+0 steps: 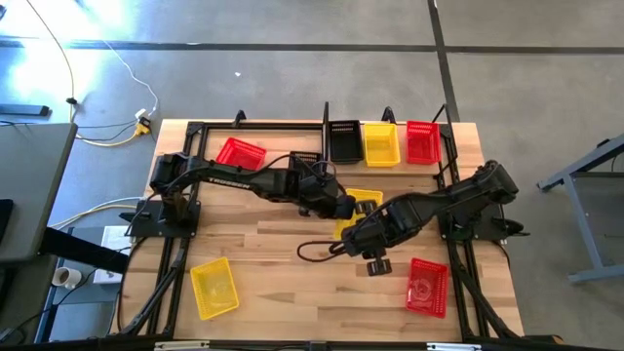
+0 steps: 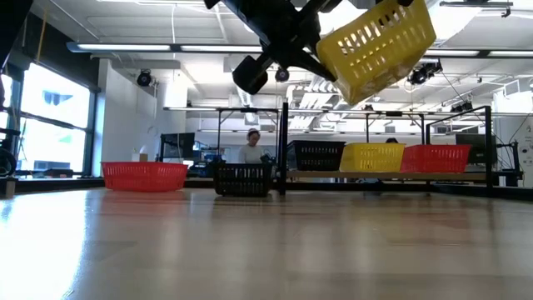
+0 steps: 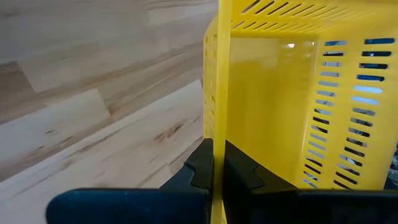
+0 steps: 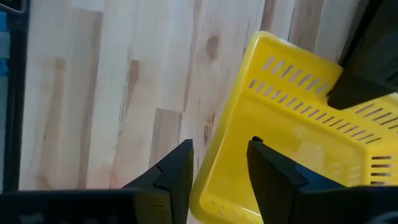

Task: Stack baskets on shelf by color
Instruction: Stack the top yellow basket on the yellow basket on the shelf

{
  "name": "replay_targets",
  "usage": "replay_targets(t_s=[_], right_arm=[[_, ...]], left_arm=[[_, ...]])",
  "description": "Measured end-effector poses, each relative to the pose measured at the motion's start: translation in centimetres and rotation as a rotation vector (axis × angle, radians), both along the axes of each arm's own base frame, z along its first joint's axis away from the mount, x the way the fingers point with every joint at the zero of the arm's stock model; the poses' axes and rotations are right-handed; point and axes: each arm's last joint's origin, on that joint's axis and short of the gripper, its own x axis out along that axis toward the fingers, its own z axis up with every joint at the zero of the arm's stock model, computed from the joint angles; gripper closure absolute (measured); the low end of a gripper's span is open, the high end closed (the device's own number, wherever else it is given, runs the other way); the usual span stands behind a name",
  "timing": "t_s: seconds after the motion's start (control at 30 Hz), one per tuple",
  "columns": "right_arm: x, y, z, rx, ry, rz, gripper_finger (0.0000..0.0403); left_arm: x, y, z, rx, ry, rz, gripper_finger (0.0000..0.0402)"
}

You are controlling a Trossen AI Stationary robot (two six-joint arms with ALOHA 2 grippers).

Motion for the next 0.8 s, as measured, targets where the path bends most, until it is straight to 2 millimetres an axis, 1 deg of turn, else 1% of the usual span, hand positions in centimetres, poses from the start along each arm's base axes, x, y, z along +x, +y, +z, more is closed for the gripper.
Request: replay_targets(t_s=[0.1, 0.2, 0.4, 0.57, 0.7, 0.8], right_arm=[[0.3, -0.2, -0.7, -0.002, 0.047, -0.023, 0.0288], [0.8, -0.2, -1.7, -0.001, 0.097, -0.025, 0.0316], [1.1, -0.1, -2.0, -0.007, 0.097, -0.034, 0.0392], [1.0, -0.2, -1.8, 0.000, 0.091, -0.077, 0.0395], [0.9, 0.0, -1.8, 0.007, 0.089, -0.097, 0.0400], [0.8, 0.1, -1.8, 0.020, 0.089, -0.129, 0.0402]], left_arm=[[0.2, 0.3, 0.1, 0.002, -0.027, -0.017, 0.0399], [0.3, 0.5, 0.5, -0.005, -0.061, -0.034, 0.0399], [0.3, 0.5, 0.4, 0.021, -0.054, -0.083, 0.0399], [0.3, 0.6, 0.5, 0.060, -0.055, -0.097, 0.0394], [0.2, 0.7, 0.5, 0.079, -0.054, -0.123, 0.0372], [0.2, 0.7, 0.4, 0.089, -0.055, -0.163, 0.0348]])
